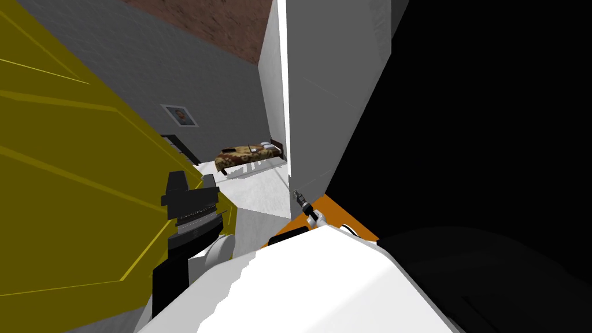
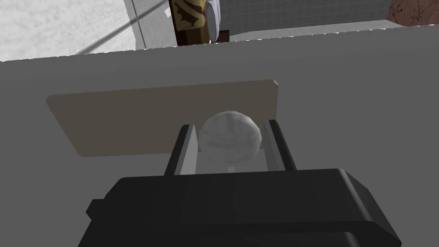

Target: Push the door open

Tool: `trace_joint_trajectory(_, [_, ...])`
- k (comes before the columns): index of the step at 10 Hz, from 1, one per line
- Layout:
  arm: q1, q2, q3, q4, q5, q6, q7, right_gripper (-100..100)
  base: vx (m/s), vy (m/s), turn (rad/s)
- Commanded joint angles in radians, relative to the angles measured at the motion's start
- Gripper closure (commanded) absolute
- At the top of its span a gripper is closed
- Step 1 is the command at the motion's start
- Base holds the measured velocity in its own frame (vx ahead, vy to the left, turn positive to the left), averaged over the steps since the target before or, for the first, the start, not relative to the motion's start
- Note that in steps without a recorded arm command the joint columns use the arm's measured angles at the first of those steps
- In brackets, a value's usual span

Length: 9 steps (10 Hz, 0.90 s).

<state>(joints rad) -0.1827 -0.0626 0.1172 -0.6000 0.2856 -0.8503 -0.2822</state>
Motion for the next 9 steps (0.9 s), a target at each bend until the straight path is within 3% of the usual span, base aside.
trace_joint_trajectory(1, [0.001,0.0,0.0,0.0,0.0,-0.001,-0.001,100,-0.01,-0.004,-0.004])
trace_joint_trajectory(4, [0.003,-0.007,-0.012,0.002,-0.008,0.003,0.007,100,0.03,0.019,-0.01])
trace_joint_trajectory(9, [0.003,-0.018,-0.042,0.003,-0.027,0.007,0.025,100,0.157,0.091,-0.029])
